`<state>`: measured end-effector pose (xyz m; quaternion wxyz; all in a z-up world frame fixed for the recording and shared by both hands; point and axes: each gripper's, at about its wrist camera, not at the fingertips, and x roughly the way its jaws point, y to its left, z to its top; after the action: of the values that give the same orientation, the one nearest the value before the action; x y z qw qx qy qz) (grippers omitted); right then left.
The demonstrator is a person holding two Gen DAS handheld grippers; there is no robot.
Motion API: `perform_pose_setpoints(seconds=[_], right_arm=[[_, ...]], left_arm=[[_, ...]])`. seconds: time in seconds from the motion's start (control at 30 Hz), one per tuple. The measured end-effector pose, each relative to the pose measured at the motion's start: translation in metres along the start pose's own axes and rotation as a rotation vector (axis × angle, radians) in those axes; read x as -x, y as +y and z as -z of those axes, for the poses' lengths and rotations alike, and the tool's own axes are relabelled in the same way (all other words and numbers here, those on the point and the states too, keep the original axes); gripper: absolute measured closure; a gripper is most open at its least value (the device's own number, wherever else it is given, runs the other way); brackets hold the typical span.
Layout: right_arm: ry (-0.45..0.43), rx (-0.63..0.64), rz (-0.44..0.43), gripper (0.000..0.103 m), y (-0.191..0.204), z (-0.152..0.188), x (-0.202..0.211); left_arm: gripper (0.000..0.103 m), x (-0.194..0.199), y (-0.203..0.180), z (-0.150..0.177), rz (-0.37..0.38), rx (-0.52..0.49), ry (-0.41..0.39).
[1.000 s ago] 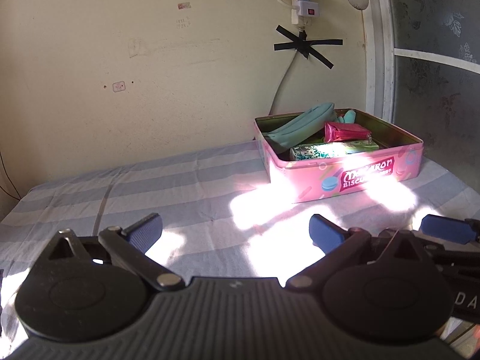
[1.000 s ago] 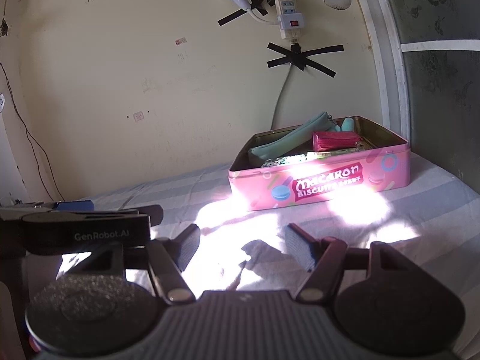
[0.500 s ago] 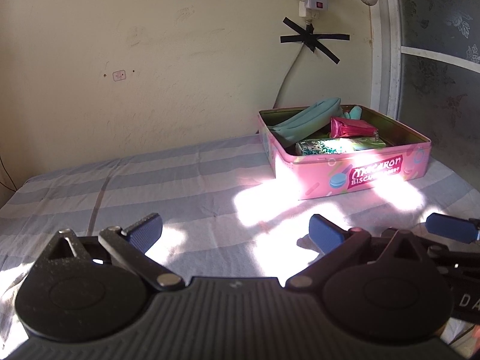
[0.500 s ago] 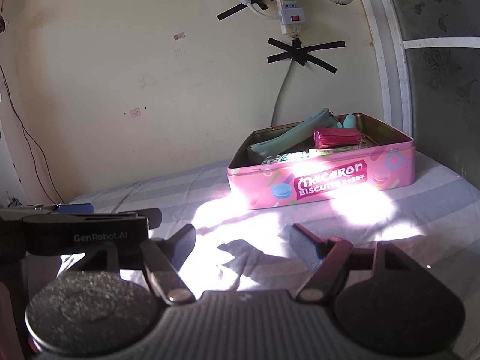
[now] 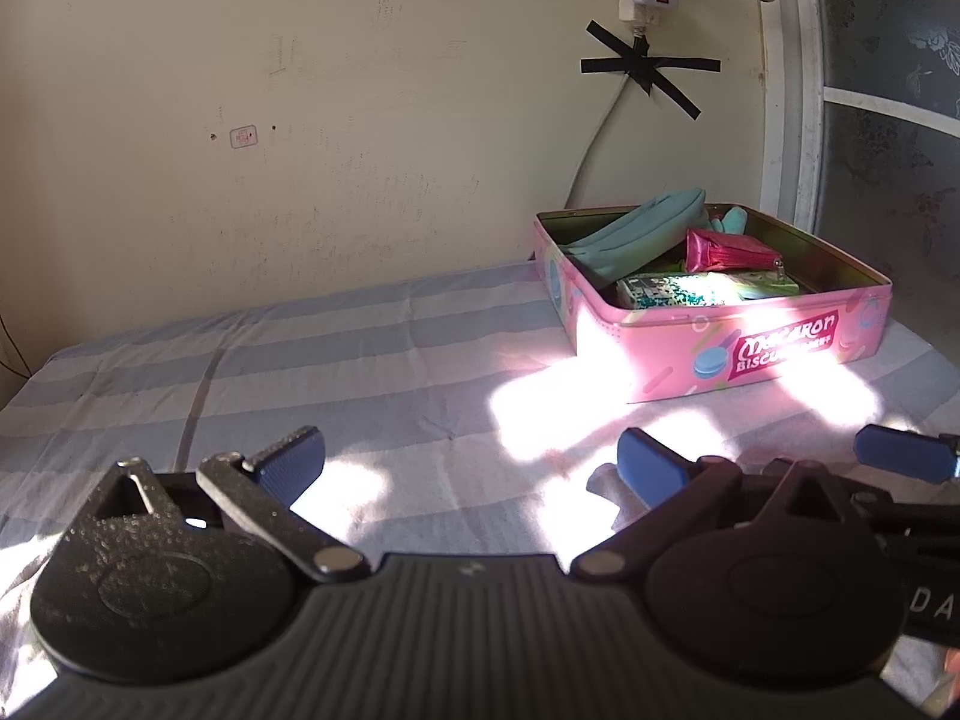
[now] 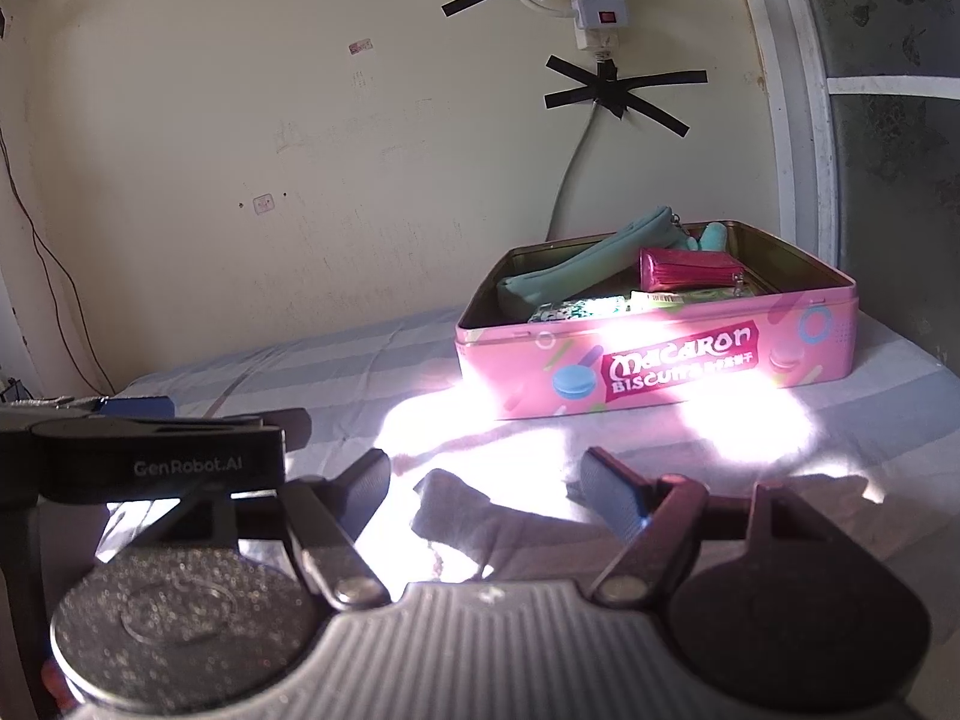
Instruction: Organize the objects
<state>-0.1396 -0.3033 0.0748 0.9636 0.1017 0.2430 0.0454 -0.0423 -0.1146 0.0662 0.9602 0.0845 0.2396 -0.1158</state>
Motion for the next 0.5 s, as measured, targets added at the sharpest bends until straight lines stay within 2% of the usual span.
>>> perform_pose_setpoints(seconds=[0.5], right_arm=[[0.025,0.004,0.009,0.030,-0.001,-0.003,-0.020]], left_arm=[[0.000,-0.019,0.003,-0.001,0.030,-0.008,0.028]])
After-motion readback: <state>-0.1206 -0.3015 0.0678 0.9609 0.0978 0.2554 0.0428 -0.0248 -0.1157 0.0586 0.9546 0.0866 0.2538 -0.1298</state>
